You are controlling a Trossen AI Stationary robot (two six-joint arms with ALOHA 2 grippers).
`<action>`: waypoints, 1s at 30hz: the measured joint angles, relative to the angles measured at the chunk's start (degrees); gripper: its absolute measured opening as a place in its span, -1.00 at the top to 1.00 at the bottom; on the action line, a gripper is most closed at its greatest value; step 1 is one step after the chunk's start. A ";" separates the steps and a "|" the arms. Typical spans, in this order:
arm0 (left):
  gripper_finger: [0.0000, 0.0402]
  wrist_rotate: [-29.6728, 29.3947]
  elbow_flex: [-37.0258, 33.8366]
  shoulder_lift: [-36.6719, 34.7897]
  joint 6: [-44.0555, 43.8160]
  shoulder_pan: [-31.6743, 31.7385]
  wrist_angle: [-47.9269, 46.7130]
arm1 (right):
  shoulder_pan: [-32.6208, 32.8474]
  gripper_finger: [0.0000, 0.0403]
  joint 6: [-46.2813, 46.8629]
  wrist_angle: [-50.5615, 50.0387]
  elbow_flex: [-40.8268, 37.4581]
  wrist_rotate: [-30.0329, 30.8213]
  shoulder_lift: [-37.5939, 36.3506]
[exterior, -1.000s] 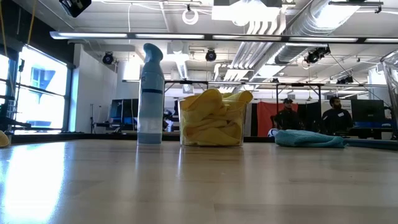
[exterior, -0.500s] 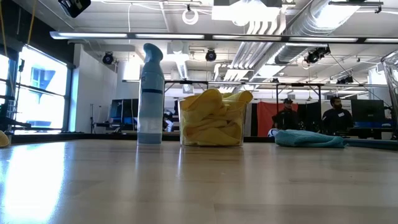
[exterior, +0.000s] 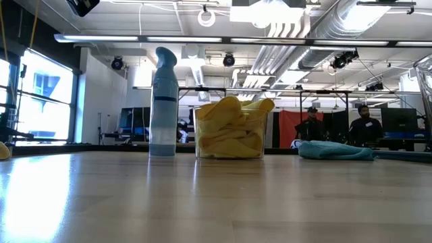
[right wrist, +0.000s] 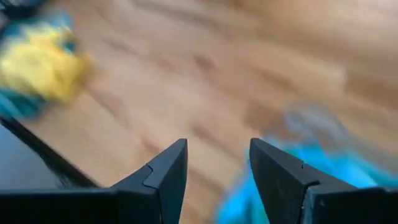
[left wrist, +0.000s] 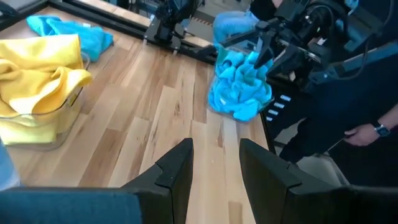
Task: Sort microfiber towel by color & place in baskets
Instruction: Put the yellow towel into the top transparent bin
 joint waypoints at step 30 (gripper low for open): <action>0.42 -5.61 0.07 0.02 6.41 0.04 3.07 | -34.26 0.23 -73.90 53.00 -9.02 -13.09 0.07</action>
